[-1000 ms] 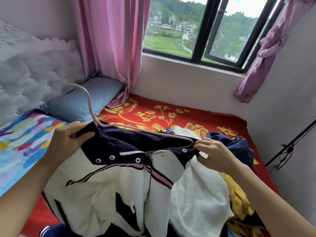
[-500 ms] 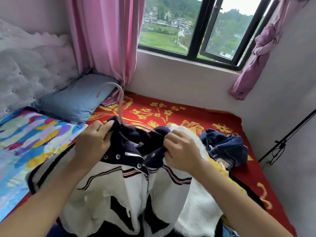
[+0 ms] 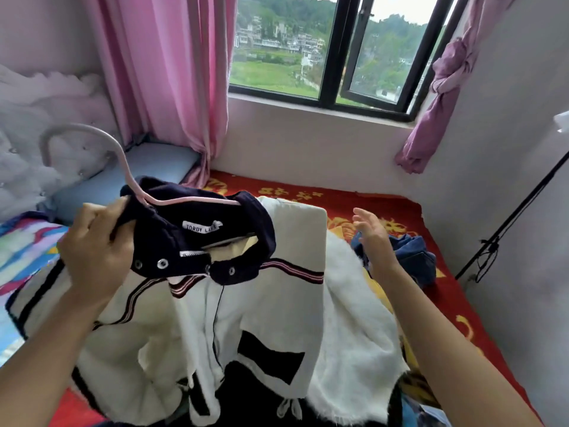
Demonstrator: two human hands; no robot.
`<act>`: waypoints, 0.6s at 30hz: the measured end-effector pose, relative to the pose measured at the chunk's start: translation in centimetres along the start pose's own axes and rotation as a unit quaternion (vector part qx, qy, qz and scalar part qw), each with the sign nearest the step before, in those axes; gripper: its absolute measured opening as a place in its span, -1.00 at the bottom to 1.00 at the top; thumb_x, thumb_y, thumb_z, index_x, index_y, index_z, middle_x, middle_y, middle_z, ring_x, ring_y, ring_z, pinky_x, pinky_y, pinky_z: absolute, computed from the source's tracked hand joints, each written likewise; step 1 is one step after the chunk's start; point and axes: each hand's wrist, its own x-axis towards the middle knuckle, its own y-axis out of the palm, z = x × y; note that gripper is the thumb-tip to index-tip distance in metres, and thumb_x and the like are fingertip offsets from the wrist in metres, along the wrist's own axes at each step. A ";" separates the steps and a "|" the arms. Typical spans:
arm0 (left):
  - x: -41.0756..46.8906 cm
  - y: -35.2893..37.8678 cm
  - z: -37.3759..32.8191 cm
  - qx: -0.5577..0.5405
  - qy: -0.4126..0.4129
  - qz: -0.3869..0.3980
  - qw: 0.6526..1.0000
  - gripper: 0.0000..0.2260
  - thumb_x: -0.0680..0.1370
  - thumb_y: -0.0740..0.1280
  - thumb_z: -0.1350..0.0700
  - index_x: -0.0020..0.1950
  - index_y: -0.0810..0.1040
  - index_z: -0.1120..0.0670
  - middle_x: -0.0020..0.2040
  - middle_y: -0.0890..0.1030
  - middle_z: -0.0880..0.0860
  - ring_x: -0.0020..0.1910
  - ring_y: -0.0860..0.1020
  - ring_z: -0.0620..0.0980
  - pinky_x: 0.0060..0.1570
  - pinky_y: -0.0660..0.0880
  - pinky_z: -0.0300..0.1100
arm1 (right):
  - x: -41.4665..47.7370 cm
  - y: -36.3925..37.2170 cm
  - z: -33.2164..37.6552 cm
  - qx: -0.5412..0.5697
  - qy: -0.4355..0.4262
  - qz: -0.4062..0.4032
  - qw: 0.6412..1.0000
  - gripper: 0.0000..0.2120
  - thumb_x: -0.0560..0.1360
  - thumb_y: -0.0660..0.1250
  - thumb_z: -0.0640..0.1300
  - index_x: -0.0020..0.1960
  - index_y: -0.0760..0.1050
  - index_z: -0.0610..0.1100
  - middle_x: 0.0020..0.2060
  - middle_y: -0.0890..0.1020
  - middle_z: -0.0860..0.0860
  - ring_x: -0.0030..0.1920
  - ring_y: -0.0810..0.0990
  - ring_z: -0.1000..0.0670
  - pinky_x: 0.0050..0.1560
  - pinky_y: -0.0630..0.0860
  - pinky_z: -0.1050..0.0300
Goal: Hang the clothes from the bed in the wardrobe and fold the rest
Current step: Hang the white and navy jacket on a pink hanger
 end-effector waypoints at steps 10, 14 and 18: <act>4.3 -0.7 -0.1 -0.101 -0.084 0.052 0.990 -0.75 0.49 0.34 0.15 0.11 0.63 0.21 -0.27 0.35 -0.24 -0.22 0.39 -0.41 -0.16 0.27 -0.45 | -0.1 4.9 -1.2 0.008 0.143 0.280 0.949 -0.46 0.58 0.05 -0.43 -0.48 0.41 -0.05 -0.63 0.44 0.13 -0.60 0.38 0.23 -0.58 0.30 0.46; 3.7 -1.4 1.2 -0.076 -0.092 0.071 0.990 -0.74 0.48 0.33 0.15 0.10 0.63 0.24 -0.31 0.35 -0.20 -0.23 0.37 -0.46 -0.18 0.25 -0.48 | 0.3 3.5 -1.2 -0.065 0.082 0.227 0.968 -0.66 0.60 0.16 -0.19 -0.35 0.36 -0.09 -0.53 0.47 0.14 -0.46 0.39 0.21 -0.38 0.33 0.34; 4.2 -2.7 2.8 -0.069 -0.067 0.143 0.985 -0.71 0.51 0.24 0.11 -0.01 0.56 0.33 -0.41 0.38 0.07 -0.28 0.34 -0.54 -0.24 0.26 -0.48 | 2.4 -0.2 -0.3 -0.075 -0.058 -0.014 0.995 -0.56 0.48 0.36 -0.05 -0.46 0.29 -0.20 -0.58 0.30 0.07 -0.46 0.22 0.12 -0.41 0.18 0.19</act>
